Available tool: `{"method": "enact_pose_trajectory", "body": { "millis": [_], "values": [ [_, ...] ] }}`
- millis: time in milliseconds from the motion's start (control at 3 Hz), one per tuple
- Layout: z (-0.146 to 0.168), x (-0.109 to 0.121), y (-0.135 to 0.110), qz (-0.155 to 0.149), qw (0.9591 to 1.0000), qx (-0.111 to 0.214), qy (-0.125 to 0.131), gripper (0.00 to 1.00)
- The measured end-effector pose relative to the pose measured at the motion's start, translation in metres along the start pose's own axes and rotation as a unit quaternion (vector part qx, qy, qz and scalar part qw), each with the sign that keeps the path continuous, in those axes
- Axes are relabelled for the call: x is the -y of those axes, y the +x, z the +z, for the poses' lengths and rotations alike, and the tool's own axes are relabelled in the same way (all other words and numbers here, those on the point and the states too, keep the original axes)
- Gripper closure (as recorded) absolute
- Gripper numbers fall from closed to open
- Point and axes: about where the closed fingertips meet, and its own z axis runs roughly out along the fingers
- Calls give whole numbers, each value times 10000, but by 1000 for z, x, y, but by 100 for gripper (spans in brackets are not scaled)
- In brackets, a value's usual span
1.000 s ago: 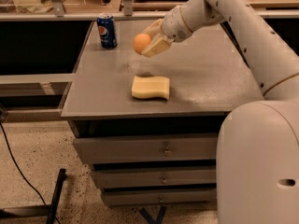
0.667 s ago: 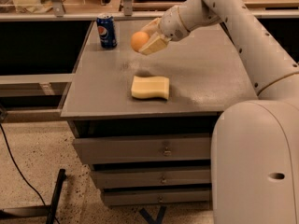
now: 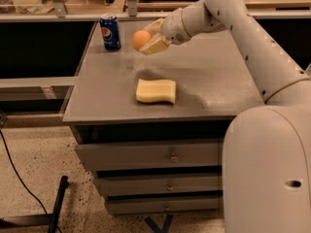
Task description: Move orange near pepsi can
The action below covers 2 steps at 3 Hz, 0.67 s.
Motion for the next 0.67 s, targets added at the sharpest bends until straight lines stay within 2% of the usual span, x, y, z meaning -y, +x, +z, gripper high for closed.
{"method": "enact_pose_trajectory", "body": {
  "millis": [333, 667],
  "values": [
    [14, 6, 5, 172, 9996, -12, 235, 100],
    [27, 6, 9, 257, 9993, -33, 260, 100]
  ]
}}
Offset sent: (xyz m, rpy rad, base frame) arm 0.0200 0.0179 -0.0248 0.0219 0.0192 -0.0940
